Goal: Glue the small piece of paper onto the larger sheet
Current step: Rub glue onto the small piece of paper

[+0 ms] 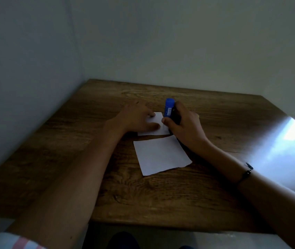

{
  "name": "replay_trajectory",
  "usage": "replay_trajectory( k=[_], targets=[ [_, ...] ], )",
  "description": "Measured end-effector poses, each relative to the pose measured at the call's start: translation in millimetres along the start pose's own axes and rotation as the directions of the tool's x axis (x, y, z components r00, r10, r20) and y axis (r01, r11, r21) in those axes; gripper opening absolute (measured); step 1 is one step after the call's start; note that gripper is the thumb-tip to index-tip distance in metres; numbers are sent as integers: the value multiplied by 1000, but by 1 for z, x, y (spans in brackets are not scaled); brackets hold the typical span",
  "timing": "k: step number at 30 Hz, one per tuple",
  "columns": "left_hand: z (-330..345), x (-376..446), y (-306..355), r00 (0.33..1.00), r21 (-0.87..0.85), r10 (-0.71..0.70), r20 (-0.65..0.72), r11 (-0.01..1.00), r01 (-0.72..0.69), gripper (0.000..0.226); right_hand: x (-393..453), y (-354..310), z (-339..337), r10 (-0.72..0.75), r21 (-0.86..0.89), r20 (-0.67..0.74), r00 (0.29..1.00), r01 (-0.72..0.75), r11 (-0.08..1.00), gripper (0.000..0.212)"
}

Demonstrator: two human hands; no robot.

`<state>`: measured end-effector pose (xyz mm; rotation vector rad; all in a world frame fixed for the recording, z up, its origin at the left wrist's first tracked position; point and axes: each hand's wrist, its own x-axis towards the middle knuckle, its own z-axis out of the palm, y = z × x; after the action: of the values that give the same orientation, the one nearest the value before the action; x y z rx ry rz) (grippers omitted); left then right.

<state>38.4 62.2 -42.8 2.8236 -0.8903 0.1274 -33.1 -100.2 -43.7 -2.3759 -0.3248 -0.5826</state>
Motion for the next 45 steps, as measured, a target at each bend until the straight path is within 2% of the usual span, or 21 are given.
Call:
replay_trajectory(
  k=[7,15,20,29,31,33,35,37,39,45],
  targets=[
    [0,0,1,1000,11,-1,8,1000,1,58,-4,0,-1,-1,-7,-15,1000,1,1000,34],
    [2,0,-1,1000,-4,-15,-12,1000,15,58,-4,1,-1,-10,-6,-39,999,10,1000,23],
    [2,1,-1,999,72,-39,-22,997,41,59,-4,0,-2,6,16,-29,1000,-6,1000,27],
    [2,-1,5,986,193,-146,-85,968,160,61,-3,3,-3,88,94,-54,995,-83,992,20],
    [-2,-2,6,983,99,-142,-115,983,153,50,-2,5,-3,86,115,-84,993,-76,990,20],
    [-10,-3,2,990,-79,-68,-120,995,59,36,-1,6,-3,93,129,-110,990,-79,988,22],
    [-16,-5,-4,999,-157,20,-33,987,-25,37,0,7,-2,111,142,-112,987,-94,985,23],
    [-17,-7,-7,996,-109,19,82,994,-10,39,1,9,-1,122,150,-114,986,-105,983,24],
    [-13,-6,-7,993,-17,-34,111,999,36,39,3,9,-1,124,146,-122,985,-105,984,25],
    [1,-2,7,996,141,-73,-49,987,79,54,11,8,4,117,109,-138,984,-102,989,32]
  ],
)
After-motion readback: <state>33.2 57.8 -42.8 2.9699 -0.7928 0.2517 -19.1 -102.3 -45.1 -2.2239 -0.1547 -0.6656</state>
